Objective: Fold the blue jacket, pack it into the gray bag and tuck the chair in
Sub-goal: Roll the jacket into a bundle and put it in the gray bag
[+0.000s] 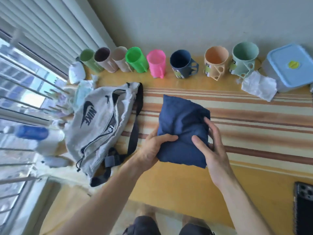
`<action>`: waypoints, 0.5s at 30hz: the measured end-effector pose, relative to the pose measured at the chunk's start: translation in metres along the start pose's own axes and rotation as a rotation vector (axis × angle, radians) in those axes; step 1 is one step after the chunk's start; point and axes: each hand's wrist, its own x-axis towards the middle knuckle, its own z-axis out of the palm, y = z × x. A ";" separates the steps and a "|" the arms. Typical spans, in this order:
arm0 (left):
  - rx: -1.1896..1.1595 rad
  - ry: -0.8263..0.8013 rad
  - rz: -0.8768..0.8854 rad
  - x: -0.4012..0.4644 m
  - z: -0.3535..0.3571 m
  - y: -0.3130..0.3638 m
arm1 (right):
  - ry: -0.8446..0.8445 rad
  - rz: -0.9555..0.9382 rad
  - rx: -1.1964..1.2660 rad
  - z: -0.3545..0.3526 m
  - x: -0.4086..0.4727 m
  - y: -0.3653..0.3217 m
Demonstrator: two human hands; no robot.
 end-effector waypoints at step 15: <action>0.984 0.757 0.325 -0.011 -0.302 0.001 | 0.059 0.087 -0.059 0.241 0.044 0.044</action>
